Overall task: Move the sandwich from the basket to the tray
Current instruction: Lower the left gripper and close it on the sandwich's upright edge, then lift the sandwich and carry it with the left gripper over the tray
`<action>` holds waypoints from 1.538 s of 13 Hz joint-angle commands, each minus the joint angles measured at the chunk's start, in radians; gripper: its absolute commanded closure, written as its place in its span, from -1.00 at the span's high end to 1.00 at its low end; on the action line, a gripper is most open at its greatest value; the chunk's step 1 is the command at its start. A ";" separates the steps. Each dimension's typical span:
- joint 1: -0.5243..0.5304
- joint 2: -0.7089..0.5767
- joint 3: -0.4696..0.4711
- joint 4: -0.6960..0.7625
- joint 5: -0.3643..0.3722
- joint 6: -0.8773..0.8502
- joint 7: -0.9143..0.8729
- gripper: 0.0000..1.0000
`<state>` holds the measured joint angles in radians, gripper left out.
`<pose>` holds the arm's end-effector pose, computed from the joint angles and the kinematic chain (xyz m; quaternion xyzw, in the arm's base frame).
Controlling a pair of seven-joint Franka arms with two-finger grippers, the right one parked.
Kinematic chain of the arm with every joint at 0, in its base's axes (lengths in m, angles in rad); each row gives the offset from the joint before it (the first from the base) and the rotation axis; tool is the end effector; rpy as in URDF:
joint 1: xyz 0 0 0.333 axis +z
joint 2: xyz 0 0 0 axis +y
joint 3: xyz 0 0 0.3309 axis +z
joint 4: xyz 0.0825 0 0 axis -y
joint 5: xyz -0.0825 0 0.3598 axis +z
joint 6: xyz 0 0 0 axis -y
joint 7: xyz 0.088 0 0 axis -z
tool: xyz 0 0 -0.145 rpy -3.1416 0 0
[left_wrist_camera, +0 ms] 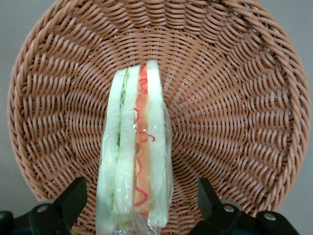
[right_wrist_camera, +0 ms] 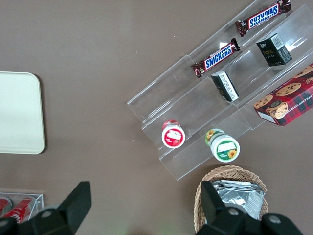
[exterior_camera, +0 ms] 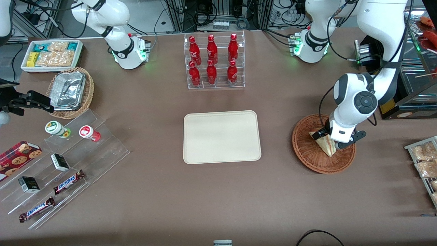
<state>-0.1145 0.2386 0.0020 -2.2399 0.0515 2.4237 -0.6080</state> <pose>0.5217 -0.0574 0.2527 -0.9737 -0.2258 0.0198 0.0252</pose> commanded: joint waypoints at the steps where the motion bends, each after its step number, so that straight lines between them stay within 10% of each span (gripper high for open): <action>1: 0.003 -0.004 0.001 -0.027 0.014 0.040 -0.012 0.47; 3: 0.003 -0.004 0.001 -0.035 0.016 0.044 -0.012 -0.77; 4: 0.003 -0.005 0.001 -0.040 0.016 0.044 -0.012 -1.00; 15: -0.016 -0.053 -0.005 0.115 0.011 -0.230 0.057 -1.00; 20: -0.017 -0.033 -0.164 0.284 0.001 -0.413 0.057 -1.00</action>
<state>-0.1276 0.1844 -0.1111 -2.0108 0.0527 2.0512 -0.5459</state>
